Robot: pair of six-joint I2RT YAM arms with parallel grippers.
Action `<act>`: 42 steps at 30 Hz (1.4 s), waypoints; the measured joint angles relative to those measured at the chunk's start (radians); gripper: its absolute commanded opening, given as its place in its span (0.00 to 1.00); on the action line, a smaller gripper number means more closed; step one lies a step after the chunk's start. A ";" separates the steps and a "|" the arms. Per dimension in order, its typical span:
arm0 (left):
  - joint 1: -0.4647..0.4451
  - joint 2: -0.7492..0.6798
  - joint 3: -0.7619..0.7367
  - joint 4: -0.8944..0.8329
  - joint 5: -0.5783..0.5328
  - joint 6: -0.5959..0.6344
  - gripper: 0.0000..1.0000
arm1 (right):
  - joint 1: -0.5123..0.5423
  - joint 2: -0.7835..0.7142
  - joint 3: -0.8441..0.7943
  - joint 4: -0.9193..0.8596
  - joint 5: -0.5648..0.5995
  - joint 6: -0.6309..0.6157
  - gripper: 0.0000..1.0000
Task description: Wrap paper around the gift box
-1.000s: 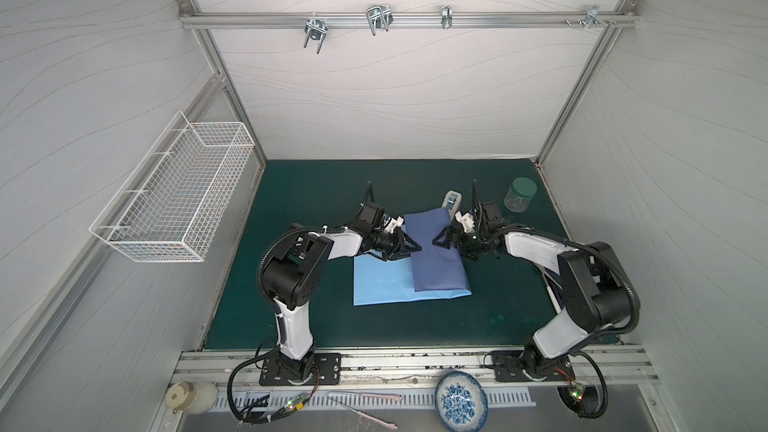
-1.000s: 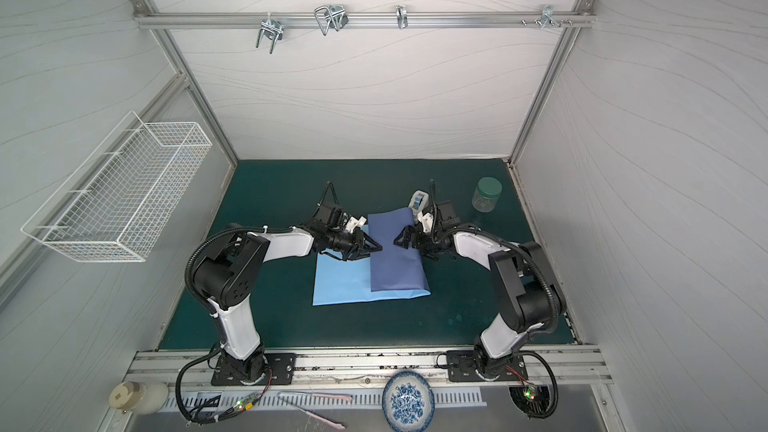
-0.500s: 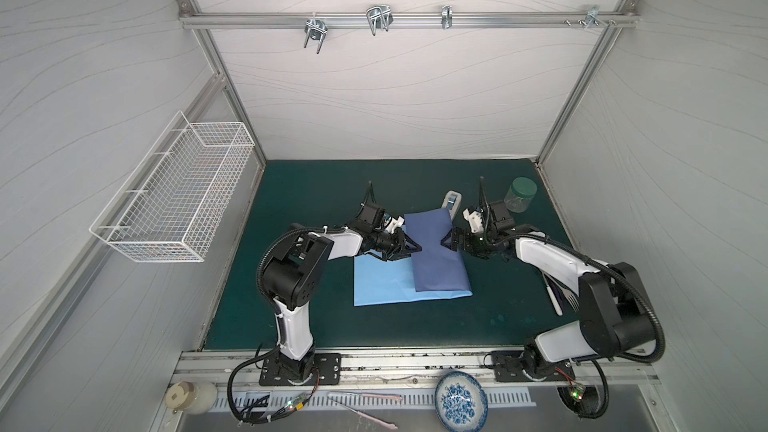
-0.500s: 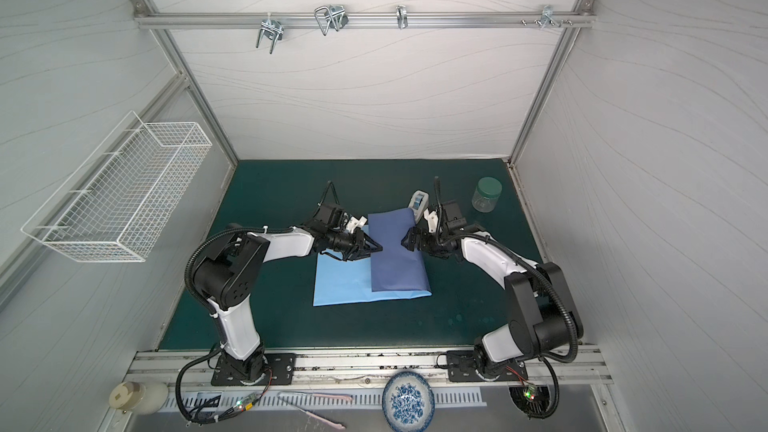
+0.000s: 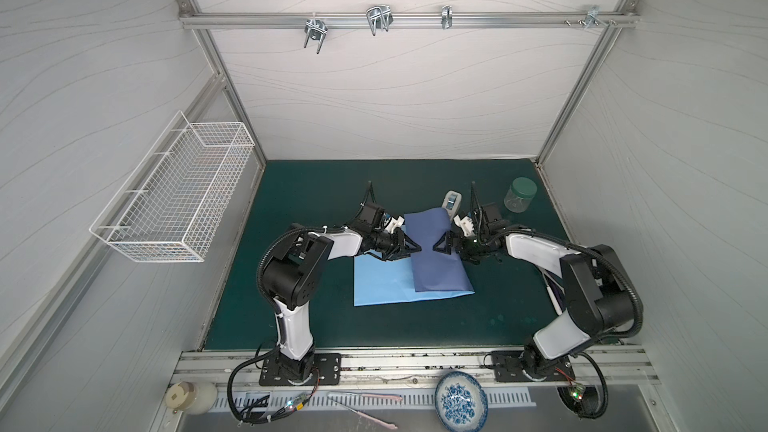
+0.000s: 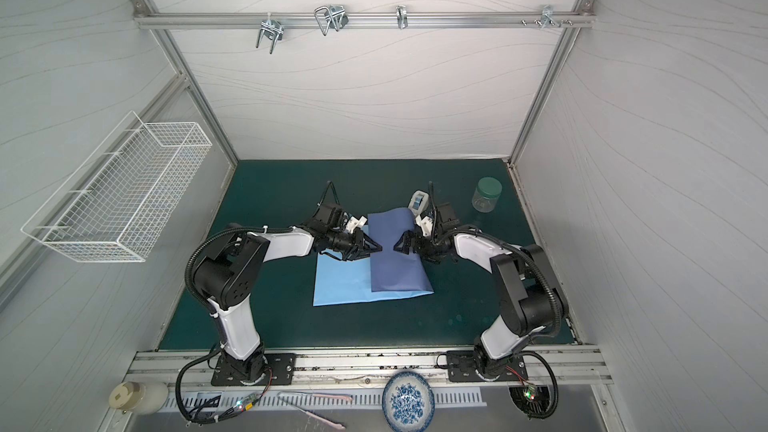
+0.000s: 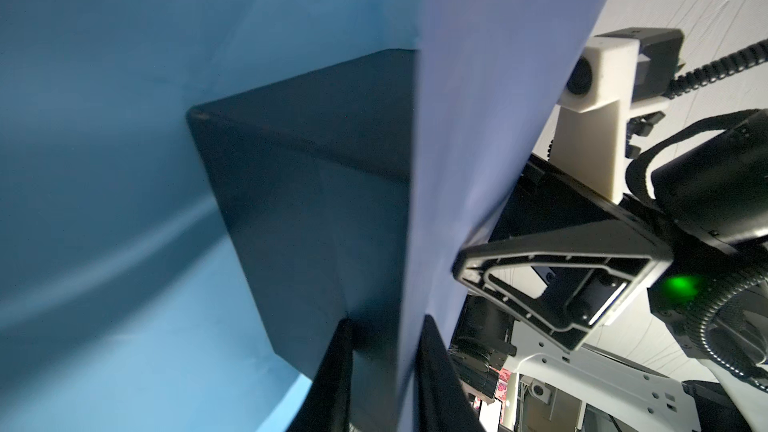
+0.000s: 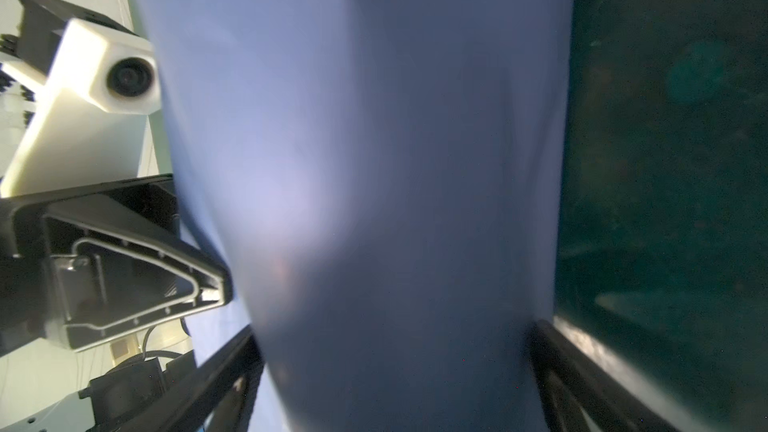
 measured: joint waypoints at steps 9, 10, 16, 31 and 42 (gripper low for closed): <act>0.042 -0.028 -0.045 0.009 0.022 0.016 0.04 | 0.038 0.001 -0.007 0.036 -0.014 0.033 0.99; 0.049 -0.035 -0.054 0.008 0.022 0.021 0.04 | 0.047 0.001 -0.007 0.040 -0.016 0.039 0.99; 0.097 -0.097 -0.129 0.002 0.027 0.053 0.04 | 0.124 0.001 -0.008 0.061 -0.014 0.080 0.99; 0.138 -0.179 -0.254 0.092 0.023 0.027 0.03 | 0.129 -0.092 -0.009 -0.007 0.030 0.066 0.99; 0.058 -0.163 -0.265 0.193 0.014 -0.118 0.00 | 0.054 -0.122 -0.009 -0.062 0.051 0.012 0.99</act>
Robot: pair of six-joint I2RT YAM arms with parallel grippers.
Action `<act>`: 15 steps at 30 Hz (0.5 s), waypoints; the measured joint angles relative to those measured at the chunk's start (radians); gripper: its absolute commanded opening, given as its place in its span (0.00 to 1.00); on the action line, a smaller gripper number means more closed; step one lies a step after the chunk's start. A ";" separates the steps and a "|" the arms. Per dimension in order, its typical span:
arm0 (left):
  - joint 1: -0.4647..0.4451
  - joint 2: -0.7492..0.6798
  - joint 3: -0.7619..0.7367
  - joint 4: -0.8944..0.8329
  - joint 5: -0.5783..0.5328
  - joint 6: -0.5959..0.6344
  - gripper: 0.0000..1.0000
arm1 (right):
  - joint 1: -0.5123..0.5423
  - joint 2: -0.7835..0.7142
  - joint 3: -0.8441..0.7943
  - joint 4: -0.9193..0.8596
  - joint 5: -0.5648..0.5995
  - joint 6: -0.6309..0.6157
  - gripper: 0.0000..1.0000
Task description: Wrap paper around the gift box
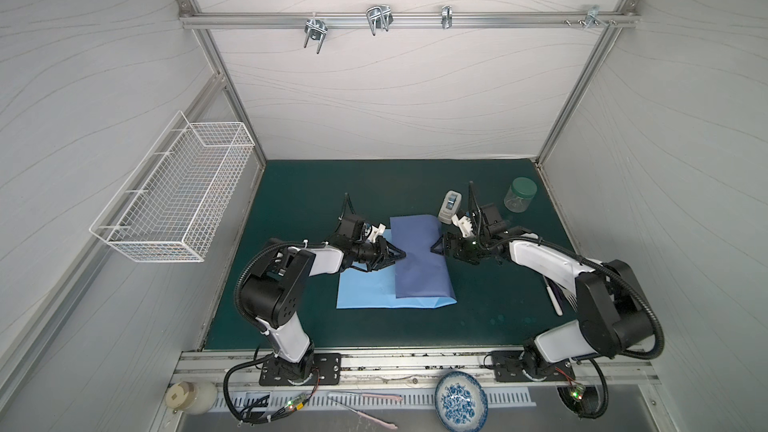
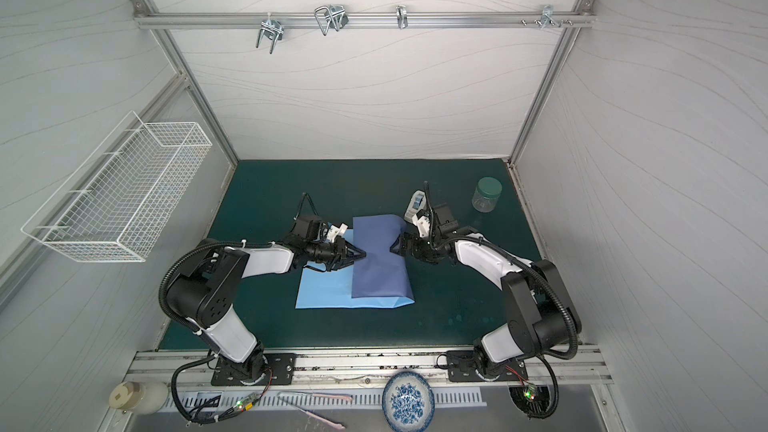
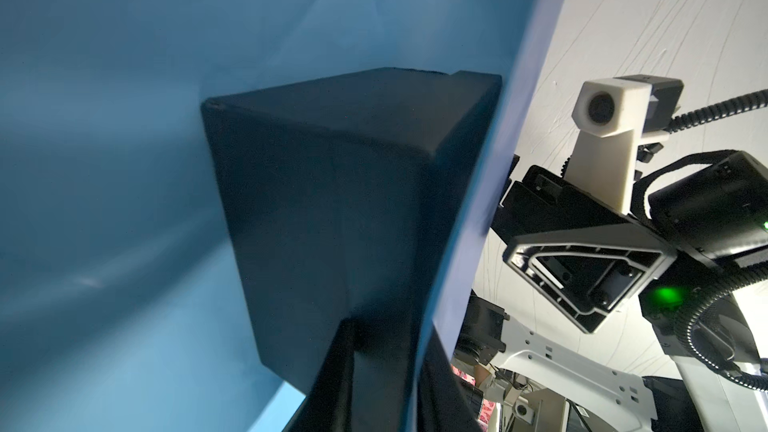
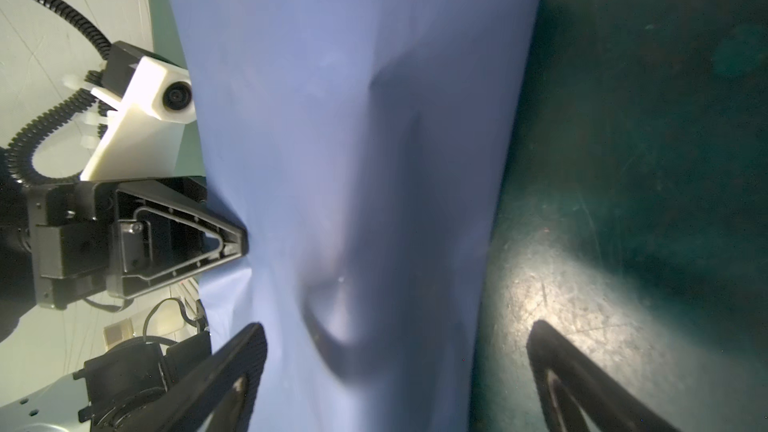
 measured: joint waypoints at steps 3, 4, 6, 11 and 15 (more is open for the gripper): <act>-0.019 0.014 0.012 0.011 -0.002 -0.019 0.00 | 0.000 0.000 0.000 0.000 -0.008 -0.001 0.99; -0.022 0.019 0.018 0.011 -0.004 -0.021 0.00 | 0.000 0.002 0.000 0.000 -0.010 -0.002 0.99; -0.024 0.029 0.030 0.007 -0.007 -0.021 0.00 | 0.000 0.009 0.000 0.000 -0.011 -0.008 0.99; -0.024 0.048 0.061 -0.016 -0.014 -0.008 0.06 | 0.000 0.050 0.003 0.000 -0.010 -0.030 0.99; -0.023 0.054 0.077 -0.034 -0.016 -0.001 0.18 | 0.000 0.080 0.005 0.002 -0.009 -0.040 0.98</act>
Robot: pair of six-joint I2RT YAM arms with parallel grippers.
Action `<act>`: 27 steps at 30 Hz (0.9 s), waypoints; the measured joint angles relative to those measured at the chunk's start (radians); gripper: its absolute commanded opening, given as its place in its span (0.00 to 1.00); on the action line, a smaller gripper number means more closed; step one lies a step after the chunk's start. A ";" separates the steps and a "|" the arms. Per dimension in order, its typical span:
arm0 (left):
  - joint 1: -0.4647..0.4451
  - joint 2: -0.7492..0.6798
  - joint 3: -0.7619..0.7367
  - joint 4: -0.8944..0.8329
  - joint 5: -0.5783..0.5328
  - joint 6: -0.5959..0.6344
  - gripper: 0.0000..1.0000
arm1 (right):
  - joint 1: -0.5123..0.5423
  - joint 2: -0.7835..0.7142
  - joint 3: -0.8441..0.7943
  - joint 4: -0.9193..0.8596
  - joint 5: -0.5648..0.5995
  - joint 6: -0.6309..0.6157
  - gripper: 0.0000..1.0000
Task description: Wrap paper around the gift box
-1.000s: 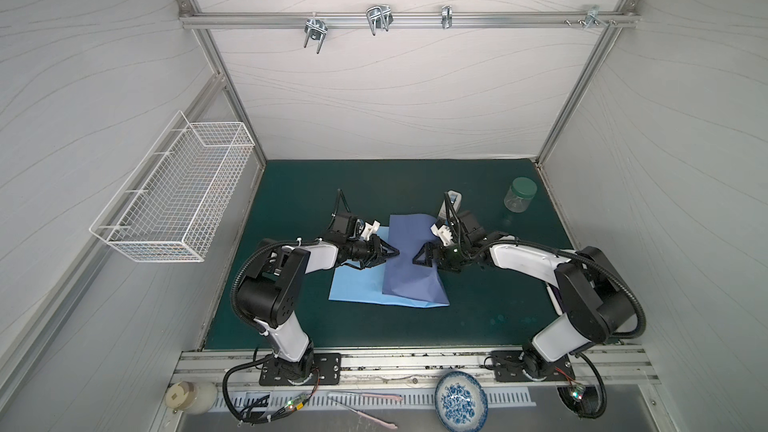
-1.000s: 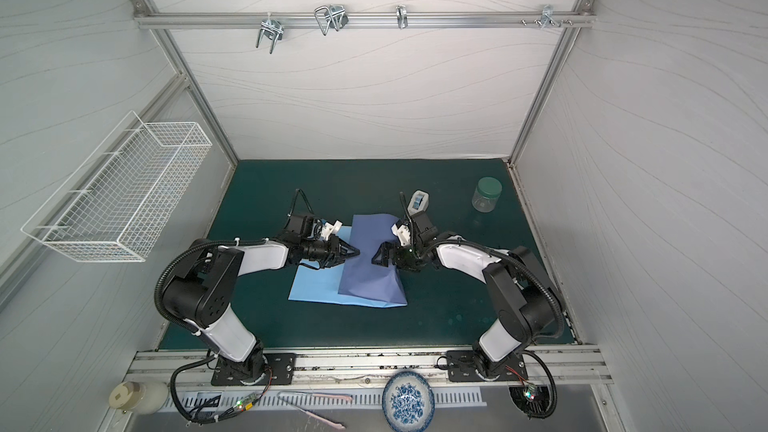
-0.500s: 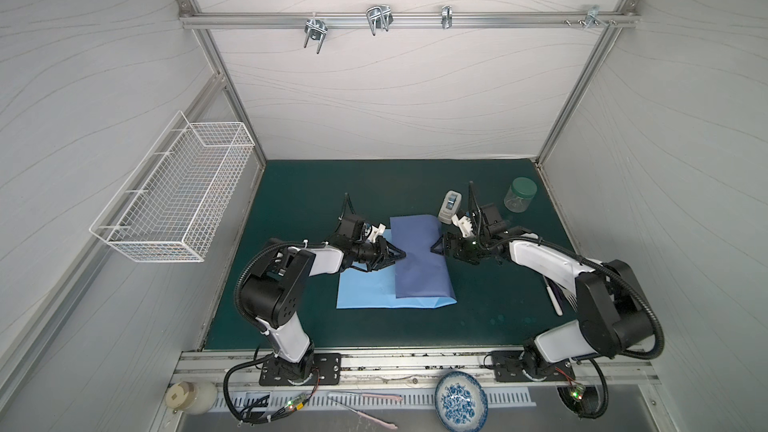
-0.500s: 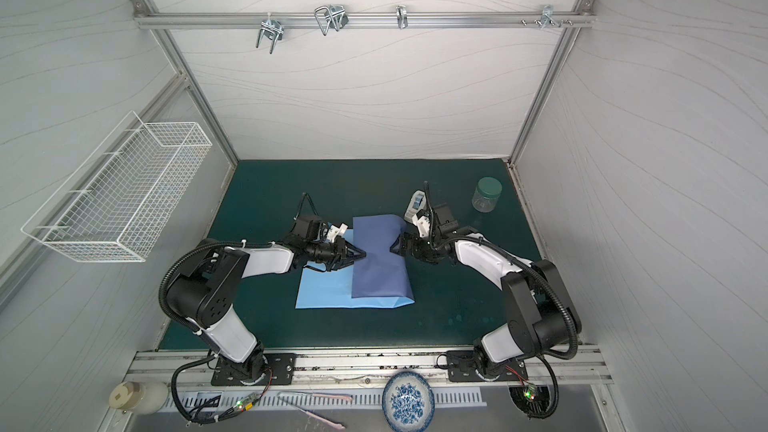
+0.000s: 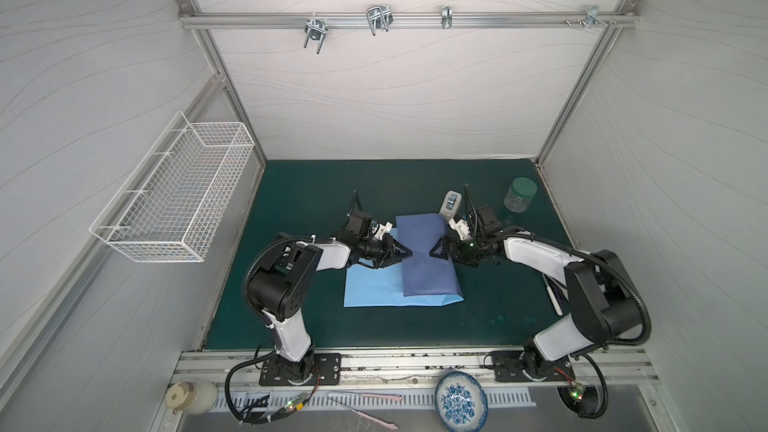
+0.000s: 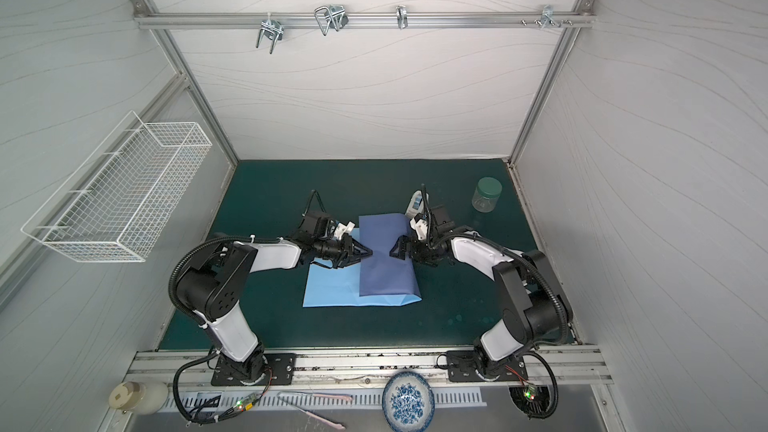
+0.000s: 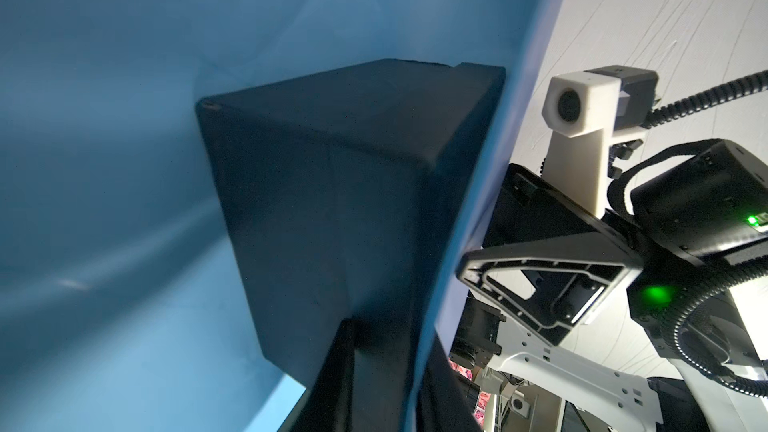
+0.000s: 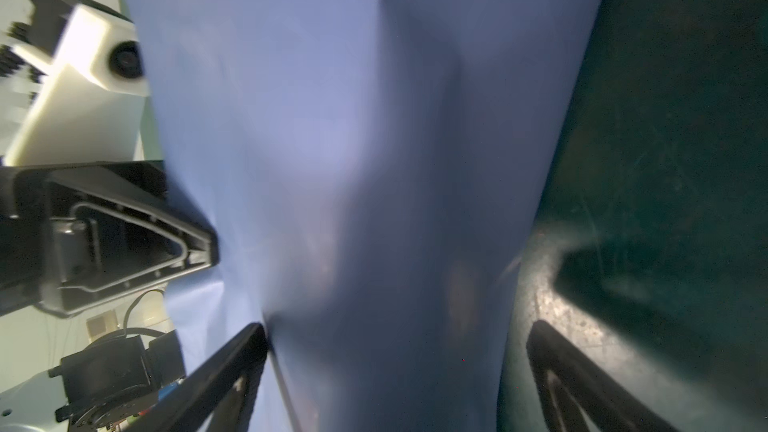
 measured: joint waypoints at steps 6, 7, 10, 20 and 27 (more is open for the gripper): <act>0.014 0.000 0.016 -0.035 -0.011 -0.005 0.43 | 0.000 0.005 0.000 0.005 0.003 -0.018 0.97; 0.016 0.000 0.024 -0.051 -0.016 -0.004 0.45 | 0.000 0.005 0.000 0.005 0.004 -0.020 0.97; 0.022 0.002 0.061 -0.103 -0.050 0.002 0.48 | 0.000 0.004 0.000 0.006 0.005 -0.022 0.97; 0.006 0.060 0.161 -0.157 -0.074 0.018 0.36 | -0.003 0.001 0.000 0.006 0.010 -0.018 0.99; -0.005 0.082 0.179 -0.142 -0.052 0.008 0.43 | -0.011 -0.013 0.000 0.011 0.012 -0.001 0.99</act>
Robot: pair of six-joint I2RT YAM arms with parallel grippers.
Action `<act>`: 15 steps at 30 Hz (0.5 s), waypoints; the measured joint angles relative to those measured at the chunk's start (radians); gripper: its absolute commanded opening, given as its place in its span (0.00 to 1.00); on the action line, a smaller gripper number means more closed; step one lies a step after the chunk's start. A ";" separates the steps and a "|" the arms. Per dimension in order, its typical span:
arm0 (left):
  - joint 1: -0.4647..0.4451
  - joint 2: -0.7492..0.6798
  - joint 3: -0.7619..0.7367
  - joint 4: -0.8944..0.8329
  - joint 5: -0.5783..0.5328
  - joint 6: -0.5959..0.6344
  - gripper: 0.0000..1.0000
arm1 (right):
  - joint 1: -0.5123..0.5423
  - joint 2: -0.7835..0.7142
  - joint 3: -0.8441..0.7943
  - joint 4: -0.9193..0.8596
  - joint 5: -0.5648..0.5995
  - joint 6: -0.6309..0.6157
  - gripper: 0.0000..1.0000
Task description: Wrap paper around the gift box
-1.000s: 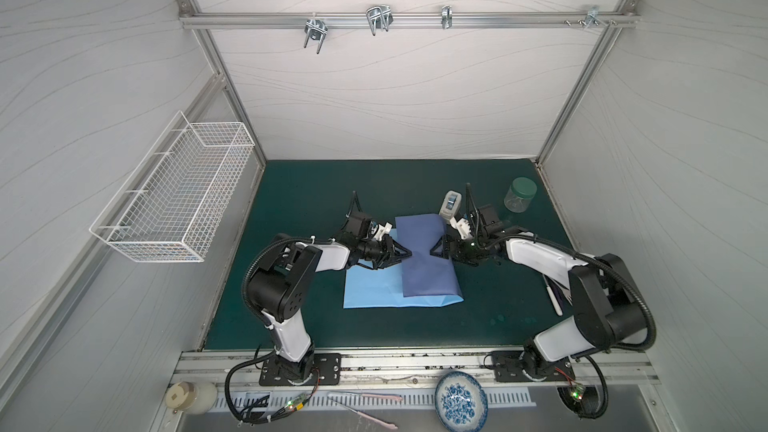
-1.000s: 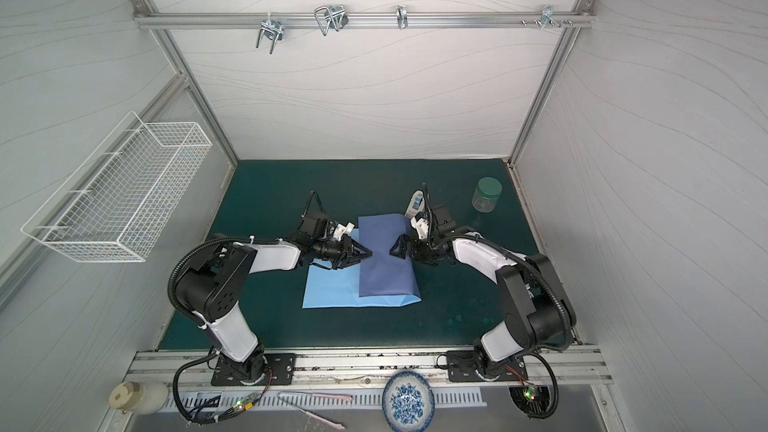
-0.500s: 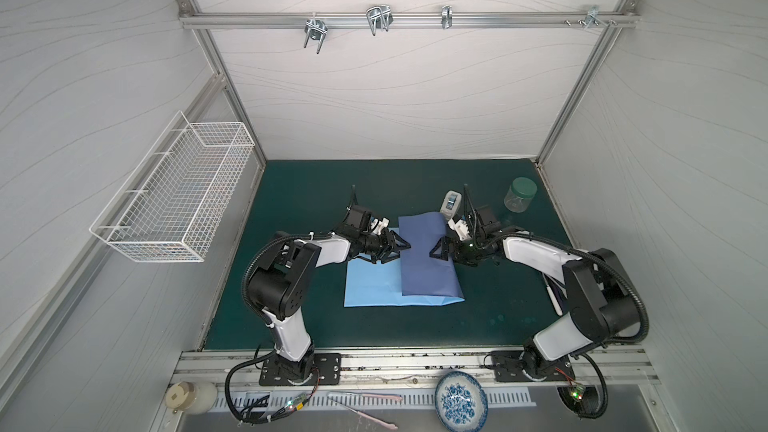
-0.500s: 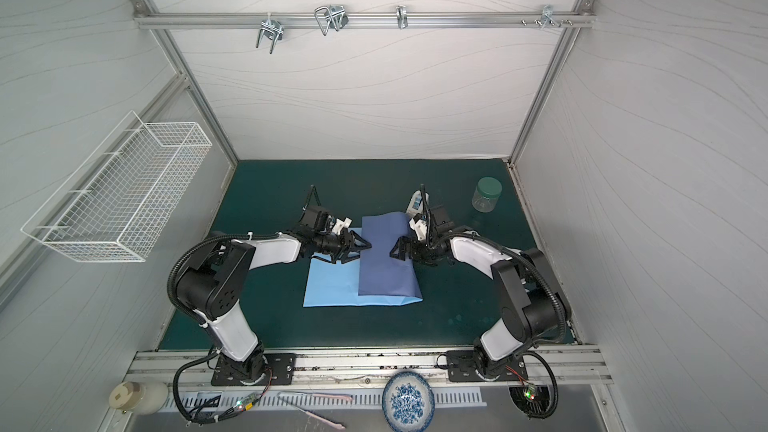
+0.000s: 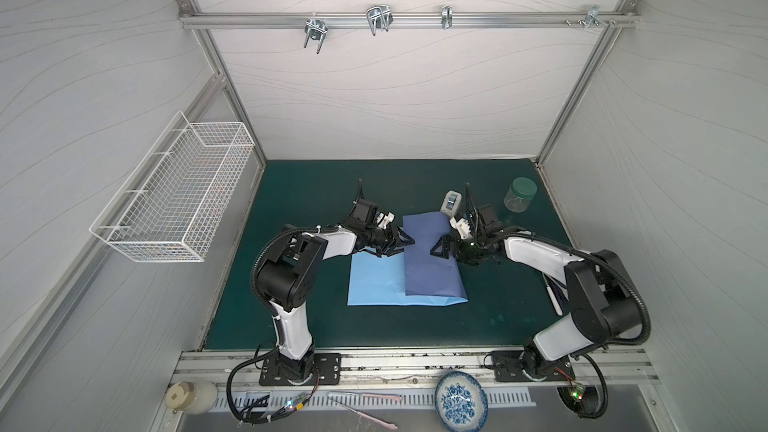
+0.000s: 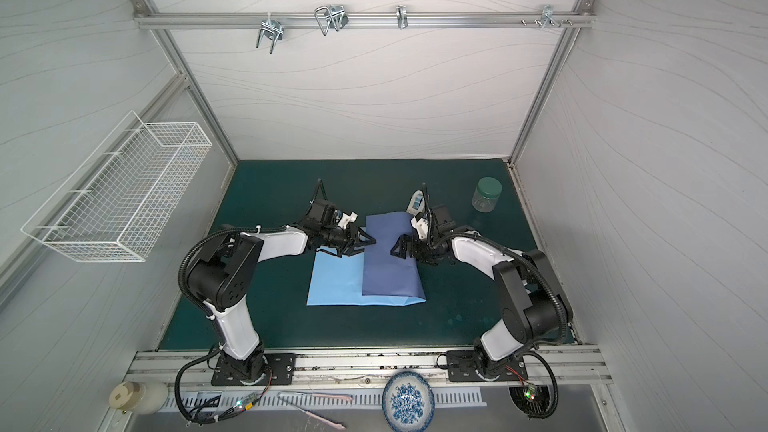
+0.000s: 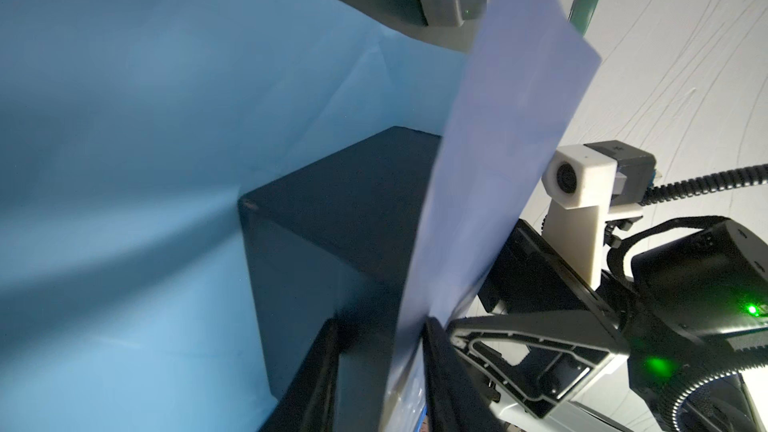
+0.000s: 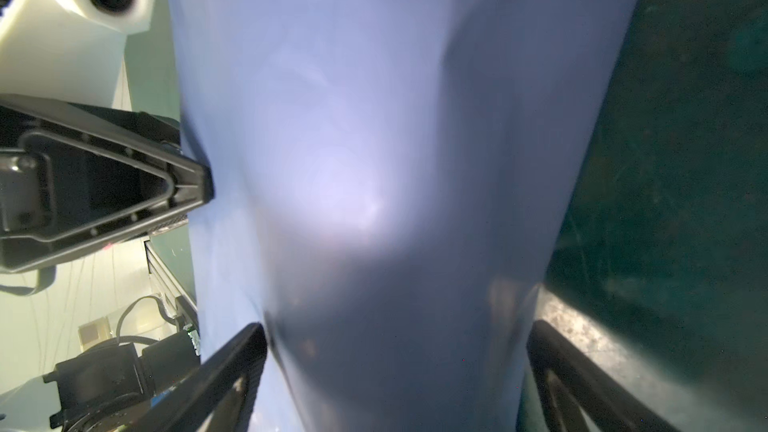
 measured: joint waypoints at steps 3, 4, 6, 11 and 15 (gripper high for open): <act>0.000 0.001 0.000 0.000 0.002 -0.005 0.48 | -0.009 -0.025 0.000 -0.006 0.023 0.000 0.99; 0.000 0.001 0.000 0.001 0.002 -0.007 0.50 | -0.014 -0.042 0.000 -0.009 0.037 -0.001 0.99; 0.000 0.001 -0.002 0.011 0.003 -0.011 0.53 | -0.024 -0.080 -0.002 -0.014 0.063 -0.003 0.99; 0.000 -0.024 -0.048 0.068 0.010 -0.043 0.61 | -0.031 -0.169 -0.018 -0.024 0.114 -0.012 0.99; 0.000 -0.072 -0.101 0.108 0.022 -0.064 0.64 | -0.039 -0.167 -0.026 -0.024 0.102 -0.010 0.99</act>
